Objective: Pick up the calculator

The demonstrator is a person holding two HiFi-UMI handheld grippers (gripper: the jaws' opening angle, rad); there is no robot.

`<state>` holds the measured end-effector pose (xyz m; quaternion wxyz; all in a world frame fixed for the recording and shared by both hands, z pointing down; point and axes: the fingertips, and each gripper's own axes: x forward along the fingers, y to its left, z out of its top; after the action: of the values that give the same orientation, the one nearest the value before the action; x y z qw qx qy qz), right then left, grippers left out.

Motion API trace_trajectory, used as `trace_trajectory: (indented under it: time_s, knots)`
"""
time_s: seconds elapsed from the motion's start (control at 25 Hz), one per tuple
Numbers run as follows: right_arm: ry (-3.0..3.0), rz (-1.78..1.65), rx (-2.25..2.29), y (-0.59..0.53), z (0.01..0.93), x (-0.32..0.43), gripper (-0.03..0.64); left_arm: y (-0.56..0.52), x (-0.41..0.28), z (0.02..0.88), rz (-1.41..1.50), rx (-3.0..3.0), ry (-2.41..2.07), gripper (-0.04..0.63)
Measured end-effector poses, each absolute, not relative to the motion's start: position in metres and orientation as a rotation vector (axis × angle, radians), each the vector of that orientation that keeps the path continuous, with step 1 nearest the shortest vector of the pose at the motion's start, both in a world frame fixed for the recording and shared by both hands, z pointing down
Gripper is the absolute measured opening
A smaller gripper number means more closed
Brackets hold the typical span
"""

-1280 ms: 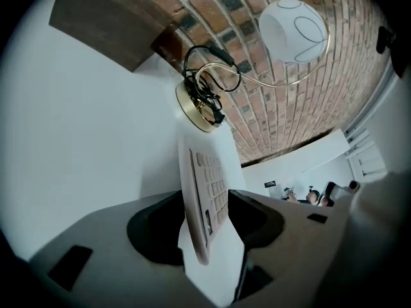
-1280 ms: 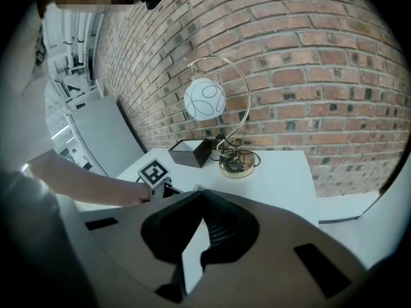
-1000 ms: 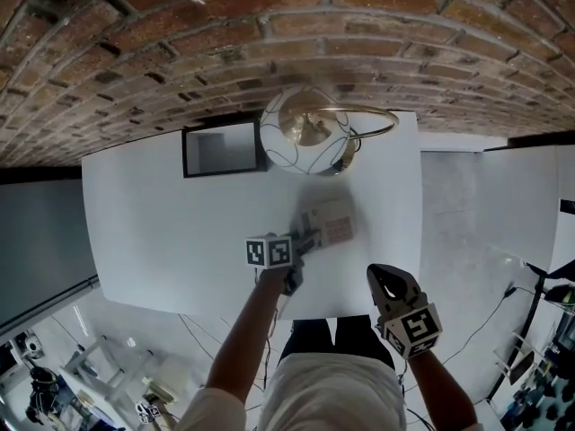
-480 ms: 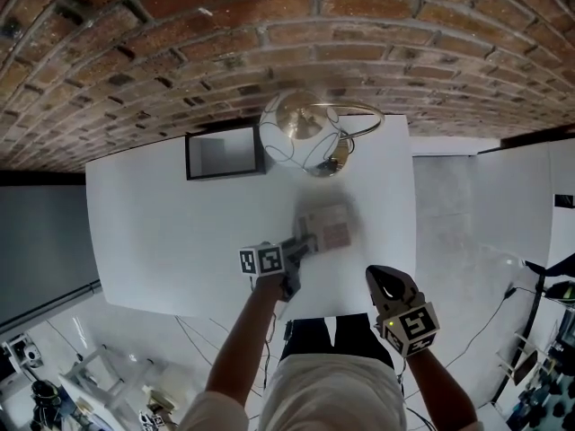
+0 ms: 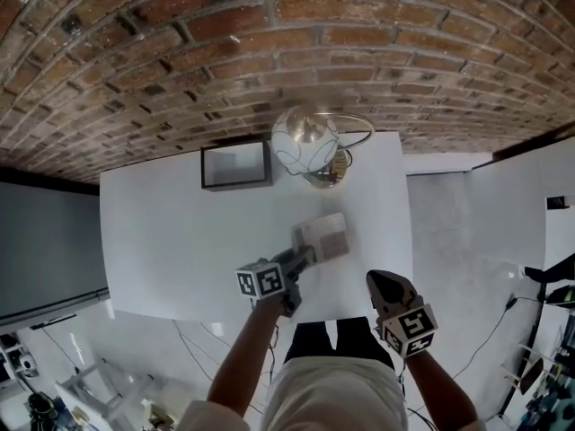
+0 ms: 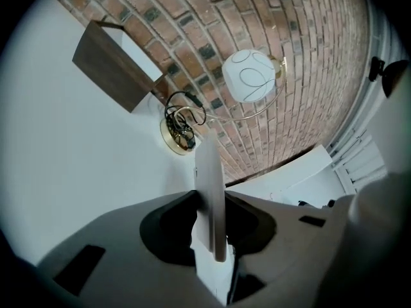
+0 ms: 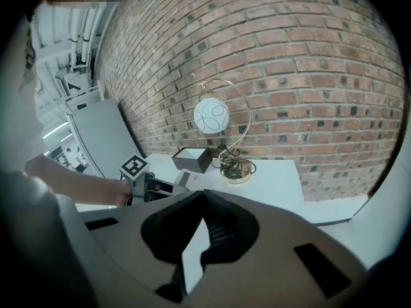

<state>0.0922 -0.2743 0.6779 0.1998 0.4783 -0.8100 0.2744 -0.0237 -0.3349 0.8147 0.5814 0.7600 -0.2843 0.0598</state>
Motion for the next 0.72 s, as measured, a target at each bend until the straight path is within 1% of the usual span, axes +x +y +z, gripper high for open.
trace_trajectory:
  time_s: [0.32, 0.72]
  knots:
    - [-2.286, 0.739, 1.401, -0.257, 0.64, 0.087, 0.011, -0.314, -0.044, 0.738, 0.074, 1.885, -0.706, 0.115]
    - [-2.319, 0.712, 1.476, -0.235, 0.593, 0.082, 0.012, -0.289, -0.079, 0.661, 0.033, 2.012, -0.794, 0.115]
